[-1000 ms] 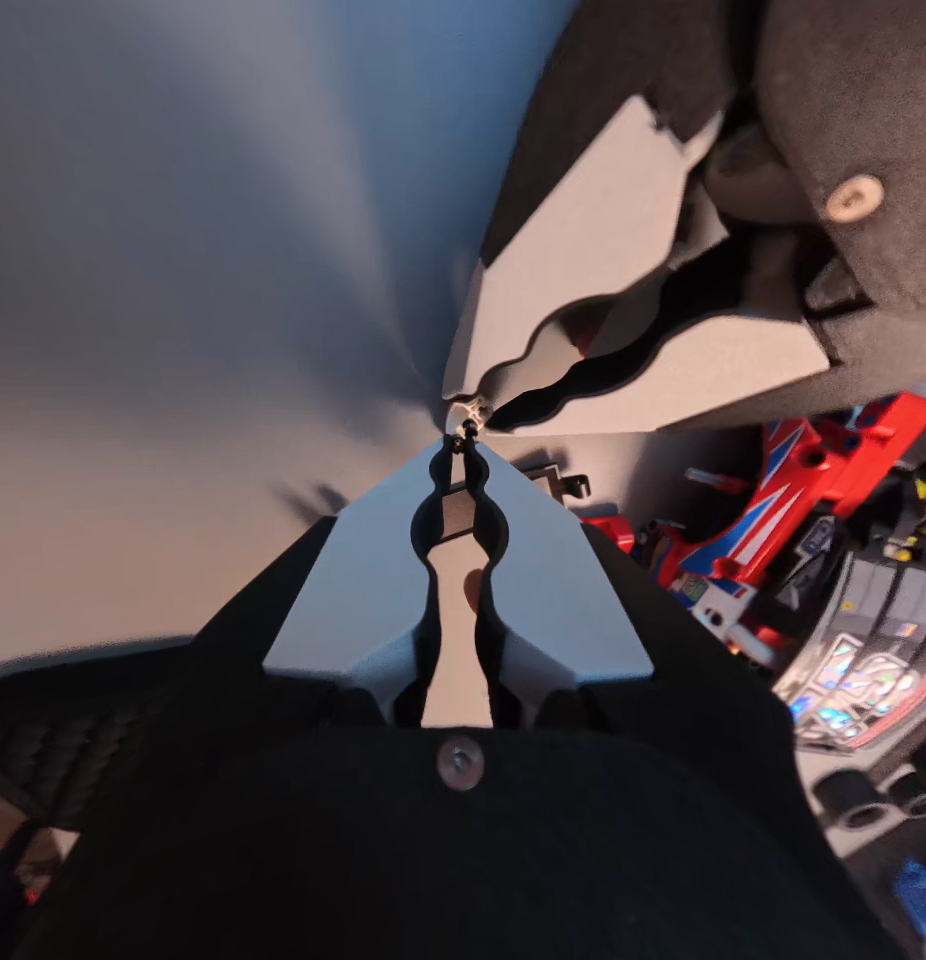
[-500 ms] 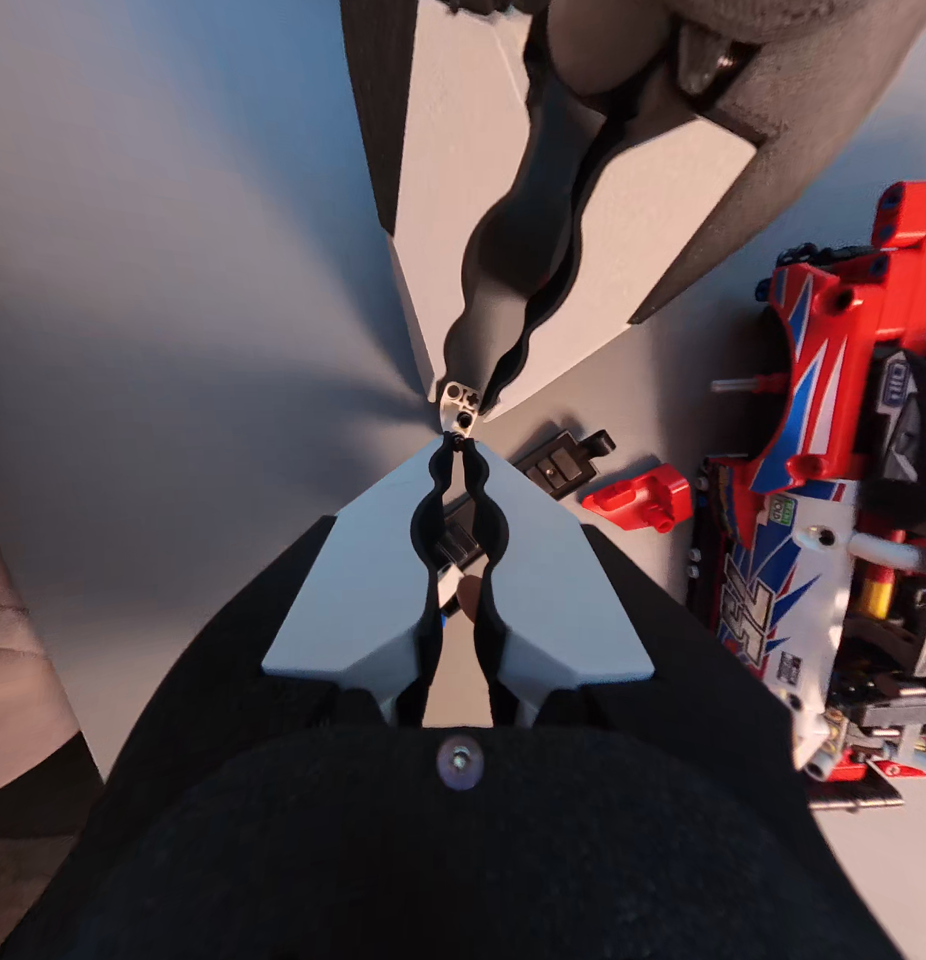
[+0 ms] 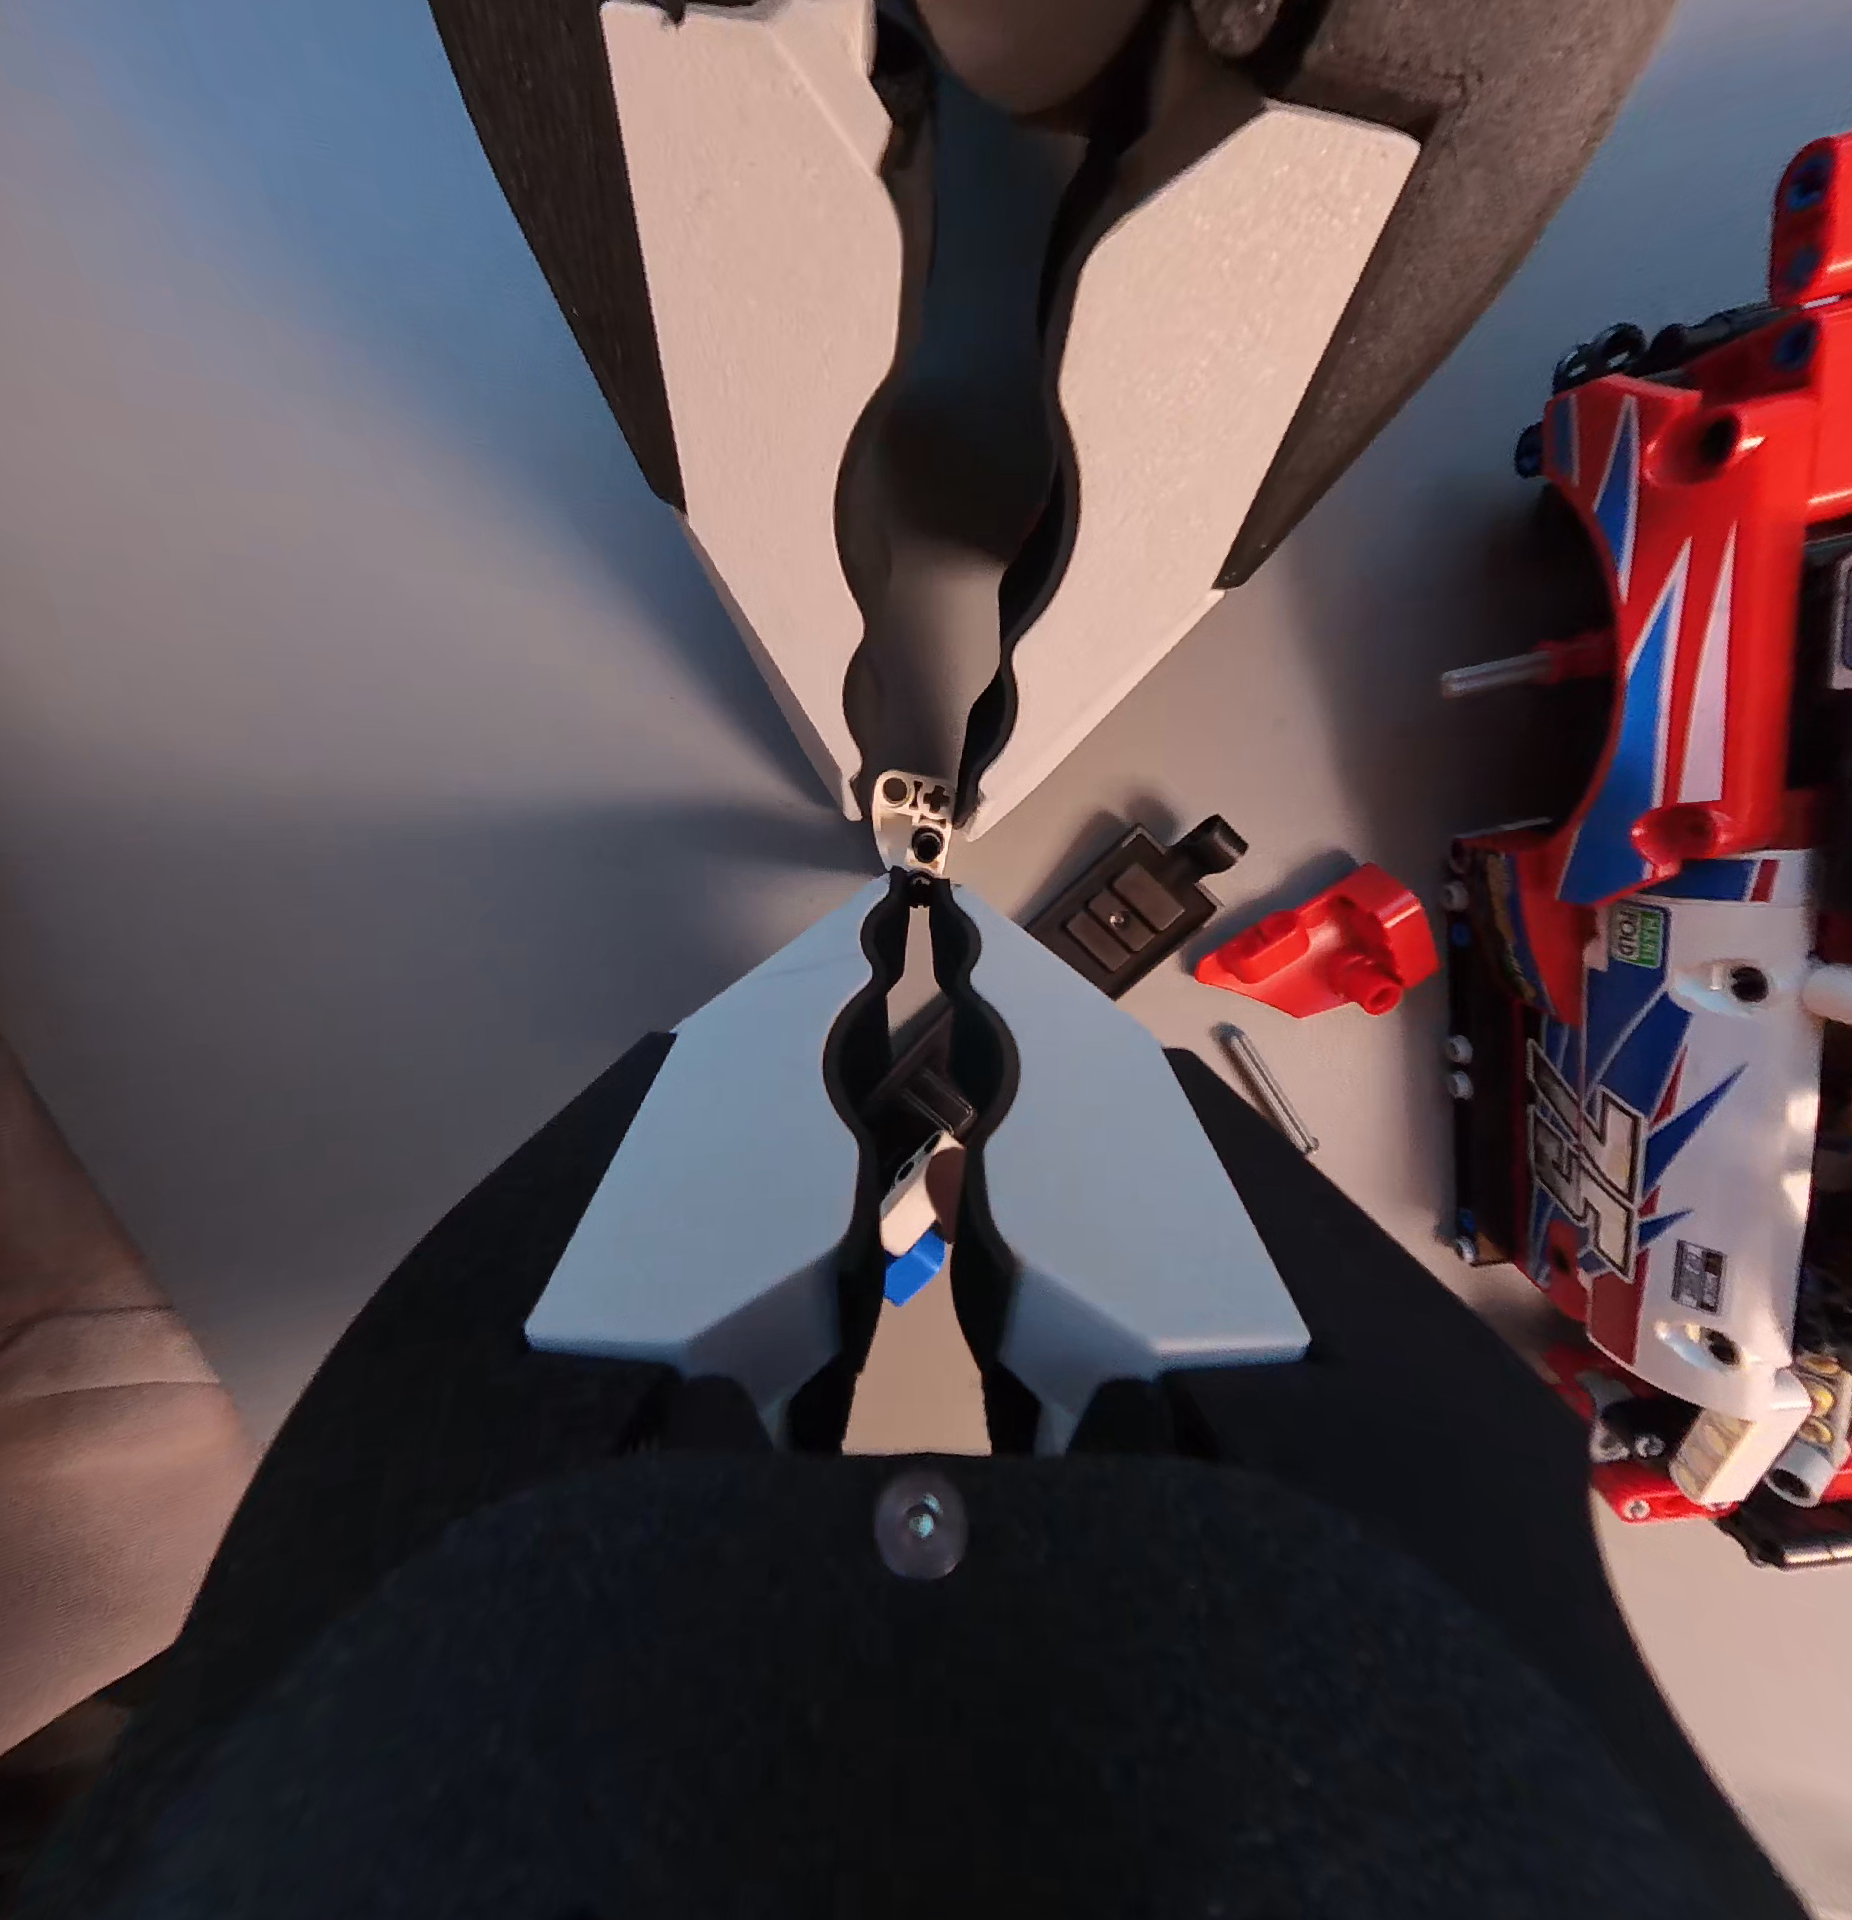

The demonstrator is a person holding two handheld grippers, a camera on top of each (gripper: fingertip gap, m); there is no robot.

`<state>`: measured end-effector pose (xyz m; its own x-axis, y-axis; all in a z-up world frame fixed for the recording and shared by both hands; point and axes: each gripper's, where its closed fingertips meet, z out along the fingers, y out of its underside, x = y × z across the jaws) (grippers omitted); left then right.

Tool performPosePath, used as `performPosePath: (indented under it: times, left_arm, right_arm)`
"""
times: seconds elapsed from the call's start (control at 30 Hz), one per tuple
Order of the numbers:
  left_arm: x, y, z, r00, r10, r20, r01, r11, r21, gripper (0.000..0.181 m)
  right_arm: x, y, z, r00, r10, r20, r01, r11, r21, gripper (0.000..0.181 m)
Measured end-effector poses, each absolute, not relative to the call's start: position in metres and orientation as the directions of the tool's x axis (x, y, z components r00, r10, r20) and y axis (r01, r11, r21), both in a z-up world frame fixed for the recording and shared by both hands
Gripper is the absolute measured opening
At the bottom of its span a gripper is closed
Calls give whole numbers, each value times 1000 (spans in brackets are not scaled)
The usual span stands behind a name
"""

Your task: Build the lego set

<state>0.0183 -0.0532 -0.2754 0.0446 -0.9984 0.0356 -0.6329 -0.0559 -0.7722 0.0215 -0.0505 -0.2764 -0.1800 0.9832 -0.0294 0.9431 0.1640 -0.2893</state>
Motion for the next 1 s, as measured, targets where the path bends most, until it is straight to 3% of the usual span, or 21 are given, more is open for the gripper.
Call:
performPosePath:
  times: [0.1, 0.17, 0.2, 0.33, 0.7, 1.0]
  left_arm:
    - [18, -54, -276, 43, -999, 26, -633, -48, -773, 14]
    - [18, -54, -276, 45, -999, 24, -634, -48, -772, 14]
    - [18, -53, -276, 45, -999, 25, -634, -48, -772, 14]
    - [18, -53, -276, 46, -998, 32, -633, -54, -772, 14]
    - [18, -53, -275, 49, -998, 41, -631, -63, -773, 14]
    - [18, -53, -275, 50, -998, 49, -631, -69, -773, 14]
  right_arm:
    - [22, -51, -276, -224, 974, 15, 917, 216, -334, 3]
    - [25, -58, -274, -268, 963, 27, 891, 258, -373, 24]
    - [25, -56, -272, -271, 960, 64, 877, 274, -395, 25]
    - [21, -53, -259, -291, 926, 240, 786, 374, -491, 19]
    - [20, -50, -269, -410, 760, 504, 729, 605, -320, 12]
    - [20, -50, -267, -410, 733, 542, 720, 626, -301, 8]
